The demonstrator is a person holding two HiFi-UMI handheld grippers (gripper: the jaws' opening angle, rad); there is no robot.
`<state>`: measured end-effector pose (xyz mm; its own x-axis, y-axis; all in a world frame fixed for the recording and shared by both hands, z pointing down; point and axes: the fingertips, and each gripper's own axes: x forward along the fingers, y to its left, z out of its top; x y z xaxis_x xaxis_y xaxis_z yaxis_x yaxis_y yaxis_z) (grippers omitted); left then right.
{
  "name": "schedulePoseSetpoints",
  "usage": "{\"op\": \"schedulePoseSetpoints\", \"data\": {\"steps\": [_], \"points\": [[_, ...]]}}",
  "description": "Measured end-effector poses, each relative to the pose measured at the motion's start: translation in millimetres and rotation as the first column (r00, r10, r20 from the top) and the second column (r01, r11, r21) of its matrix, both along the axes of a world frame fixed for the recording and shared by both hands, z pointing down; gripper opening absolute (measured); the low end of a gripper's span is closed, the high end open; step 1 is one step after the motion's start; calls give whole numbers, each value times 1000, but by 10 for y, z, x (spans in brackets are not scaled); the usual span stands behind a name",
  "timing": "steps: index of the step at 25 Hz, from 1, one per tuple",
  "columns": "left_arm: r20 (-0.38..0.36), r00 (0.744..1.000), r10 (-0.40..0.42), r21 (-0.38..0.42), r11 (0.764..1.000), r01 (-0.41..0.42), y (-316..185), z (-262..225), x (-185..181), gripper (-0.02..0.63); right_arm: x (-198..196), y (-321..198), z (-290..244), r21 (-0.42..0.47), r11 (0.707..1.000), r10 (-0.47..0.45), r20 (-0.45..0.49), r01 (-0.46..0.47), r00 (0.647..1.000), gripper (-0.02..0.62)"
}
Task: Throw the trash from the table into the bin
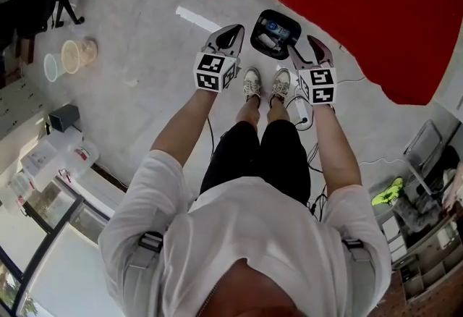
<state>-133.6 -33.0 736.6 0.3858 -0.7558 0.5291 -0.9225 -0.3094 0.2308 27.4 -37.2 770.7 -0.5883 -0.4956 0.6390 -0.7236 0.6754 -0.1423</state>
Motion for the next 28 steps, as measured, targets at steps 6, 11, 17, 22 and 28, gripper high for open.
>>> {"op": "schedulePoseSetpoints", "data": {"steps": [6,11,17,22,28], "points": [[-27,1000,-8,68,998,10,-64,-712,44,11,168,-97,-876,79,994,73,64,-78,995,213],[-29,1000,-9,133,991,12,-56,-1304,37,11,330,-108,-1678,154,975,139,140,-160,980,137],[-49,999,15,239,971,-2,-54,-2023,146,11,579,-62,-2475,248,941,176,219,-229,960,36],[-81,996,25,296,955,0,-19,-2474,180,11,772,-15,-2983,302,909,203,282,-288,938,6],[-109,993,41,359,933,1,9,-2950,243,11,991,66,-3524,349,872,220,350,-344,911,5]]}}
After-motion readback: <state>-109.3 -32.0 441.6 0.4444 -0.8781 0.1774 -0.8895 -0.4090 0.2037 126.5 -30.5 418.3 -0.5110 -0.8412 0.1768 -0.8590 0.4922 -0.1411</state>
